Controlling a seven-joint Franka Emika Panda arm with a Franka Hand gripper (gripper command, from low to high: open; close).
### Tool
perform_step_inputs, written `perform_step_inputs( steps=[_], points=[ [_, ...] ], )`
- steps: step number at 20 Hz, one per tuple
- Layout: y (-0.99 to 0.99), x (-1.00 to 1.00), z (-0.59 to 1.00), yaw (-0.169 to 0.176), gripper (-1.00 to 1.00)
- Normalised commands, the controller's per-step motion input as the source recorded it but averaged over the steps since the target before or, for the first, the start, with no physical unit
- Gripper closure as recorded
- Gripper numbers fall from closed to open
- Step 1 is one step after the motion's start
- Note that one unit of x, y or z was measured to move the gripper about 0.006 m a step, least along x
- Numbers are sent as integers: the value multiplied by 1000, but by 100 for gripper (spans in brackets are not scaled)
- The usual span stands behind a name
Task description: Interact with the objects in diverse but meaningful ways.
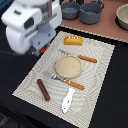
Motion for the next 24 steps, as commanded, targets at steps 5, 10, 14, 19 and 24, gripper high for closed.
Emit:
perform_step_inputs(
  steps=[5,10,14,19,24],
  points=[
    [651,0,472,10,100],
    [746,1,405,22,100],
    [770,4,242,32,100],
    [819,0,186,46,100],
    [815,0,98,44,100]
  ],
)
